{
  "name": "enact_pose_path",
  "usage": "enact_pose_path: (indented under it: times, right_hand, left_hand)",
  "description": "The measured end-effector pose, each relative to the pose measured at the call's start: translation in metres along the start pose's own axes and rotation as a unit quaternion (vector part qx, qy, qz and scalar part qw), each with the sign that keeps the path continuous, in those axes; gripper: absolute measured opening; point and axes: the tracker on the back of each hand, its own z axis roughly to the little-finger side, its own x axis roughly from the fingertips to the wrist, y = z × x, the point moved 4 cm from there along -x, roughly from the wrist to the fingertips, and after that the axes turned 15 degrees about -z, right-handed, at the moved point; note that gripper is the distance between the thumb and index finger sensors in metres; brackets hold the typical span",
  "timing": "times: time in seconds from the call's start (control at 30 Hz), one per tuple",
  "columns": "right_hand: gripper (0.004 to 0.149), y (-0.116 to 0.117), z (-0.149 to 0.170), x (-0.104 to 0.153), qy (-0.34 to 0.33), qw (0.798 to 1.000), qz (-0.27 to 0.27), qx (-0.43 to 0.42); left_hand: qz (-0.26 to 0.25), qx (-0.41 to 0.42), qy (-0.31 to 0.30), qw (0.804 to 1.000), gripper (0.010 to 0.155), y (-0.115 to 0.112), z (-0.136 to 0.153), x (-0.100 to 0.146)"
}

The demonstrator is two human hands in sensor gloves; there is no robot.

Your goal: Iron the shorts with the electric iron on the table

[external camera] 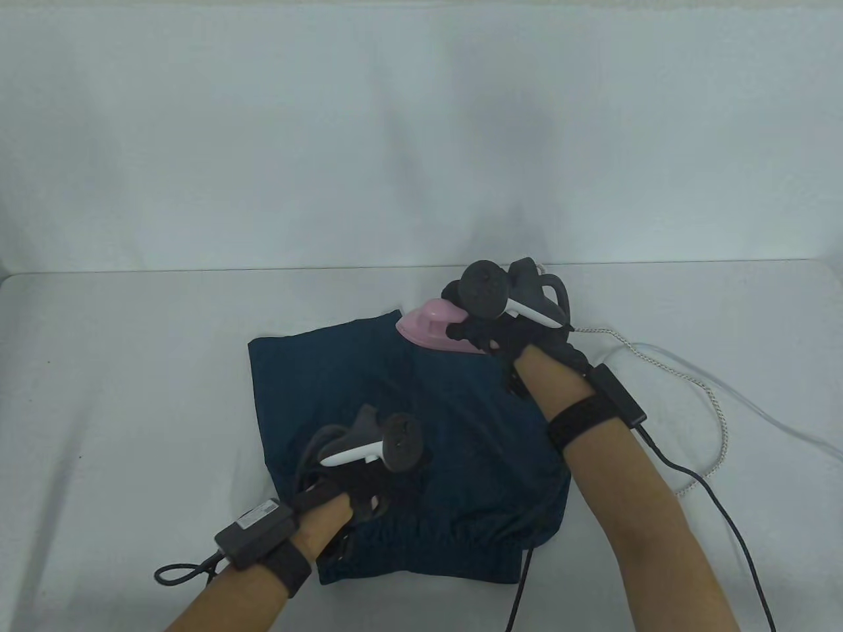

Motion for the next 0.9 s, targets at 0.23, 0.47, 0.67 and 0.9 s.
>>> enact_pose_path:
  times: [0.23, 0.47, 0.67, 0.9]
  right_hand:
    - [0.059, 0.027, -0.039, -0.05, -0.011, 1.0, -0.015, -0.024]
    - [0.059, 0.063, -0.088, -0.104, -0.027, 0.998, -0.044, -0.045]
    - [0.061, 0.094, -0.136, -0.137, -0.061, 0.995, -0.066, -0.04]
    - [0.062, 0.125, -0.172, -0.158, -0.089, 0.99, -0.1, -0.039]
  left_hand:
    - [0.093, -0.045, -0.013, 0.995, 0.082, -0.053, 0.028, 0.043]
    - [0.071, 0.009, -0.011, 0.997, 0.081, -0.073, 0.049, 0.044]
    - [0.065, 0.0, -0.006, 0.998, 0.08, -0.073, 0.048, 0.044]
    - [0.066, 0.001, -0.005, 0.998, 0.08, -0.073, 0.048, 0.044]
